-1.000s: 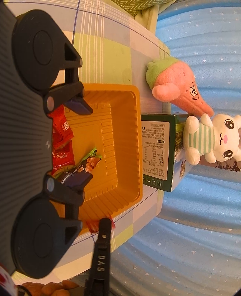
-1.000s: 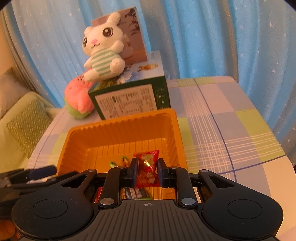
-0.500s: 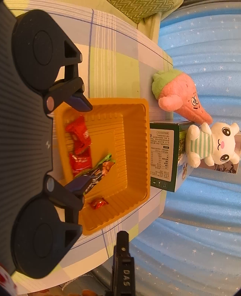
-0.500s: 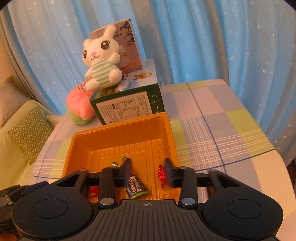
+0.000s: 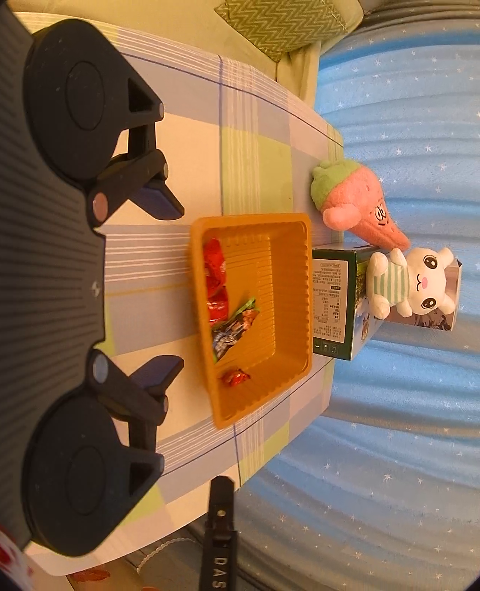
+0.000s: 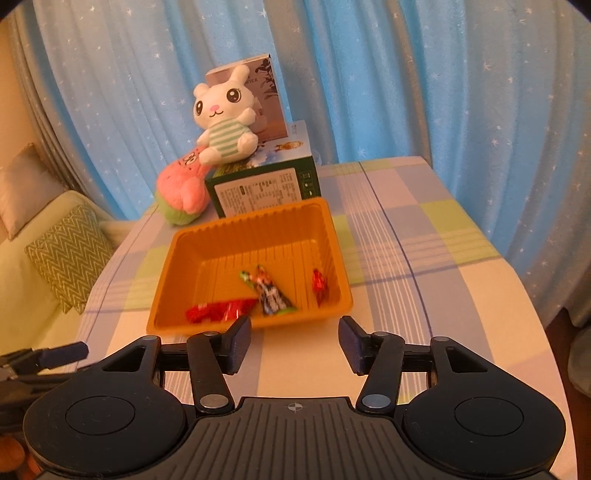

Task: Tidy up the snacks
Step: 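Withdraw both tools from the tray back toward the remaining snacks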

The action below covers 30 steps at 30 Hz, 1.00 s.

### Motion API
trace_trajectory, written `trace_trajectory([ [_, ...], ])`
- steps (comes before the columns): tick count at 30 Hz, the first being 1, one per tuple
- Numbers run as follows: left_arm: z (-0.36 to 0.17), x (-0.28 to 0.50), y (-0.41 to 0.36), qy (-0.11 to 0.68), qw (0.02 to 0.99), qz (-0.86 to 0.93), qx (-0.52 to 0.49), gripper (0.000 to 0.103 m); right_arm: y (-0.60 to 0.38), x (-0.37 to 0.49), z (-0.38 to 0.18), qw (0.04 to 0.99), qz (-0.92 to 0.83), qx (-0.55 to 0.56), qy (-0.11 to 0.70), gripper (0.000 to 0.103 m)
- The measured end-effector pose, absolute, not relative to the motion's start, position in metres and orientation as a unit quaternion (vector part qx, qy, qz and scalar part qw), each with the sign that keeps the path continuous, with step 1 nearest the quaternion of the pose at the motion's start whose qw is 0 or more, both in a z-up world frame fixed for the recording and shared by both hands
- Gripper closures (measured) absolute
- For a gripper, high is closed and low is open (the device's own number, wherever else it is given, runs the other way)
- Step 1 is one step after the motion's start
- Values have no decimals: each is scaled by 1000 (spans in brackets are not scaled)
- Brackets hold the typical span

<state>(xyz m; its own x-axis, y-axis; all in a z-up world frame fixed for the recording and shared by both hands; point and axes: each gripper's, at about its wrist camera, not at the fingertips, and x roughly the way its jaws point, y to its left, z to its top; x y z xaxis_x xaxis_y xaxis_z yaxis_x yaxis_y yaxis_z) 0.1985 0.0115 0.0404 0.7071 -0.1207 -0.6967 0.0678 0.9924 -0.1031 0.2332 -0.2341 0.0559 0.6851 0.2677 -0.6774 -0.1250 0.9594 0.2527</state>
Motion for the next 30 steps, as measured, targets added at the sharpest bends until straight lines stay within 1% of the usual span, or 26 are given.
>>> trace_trajectory([
  [2, 43, 184, 13, 378, 924, -49, -36, 22, -235, 216, 56, 913, 104, 95, 383, 49],
  [10, 45, 128, 22, 375, 924, -38, -55, 22, -247, 149, 59, 915, 84, 117, 377, 48],
  [18, 38, 77, 29, 380, 923, -31, -54, 21, -252, 89, 47, 913, 67, 119, 383, 47],
  [30, 7, 41, 30, 405, 913, -29, -36, 23, -252, 54, 33, 909, 62, 124, 394, 47],
])
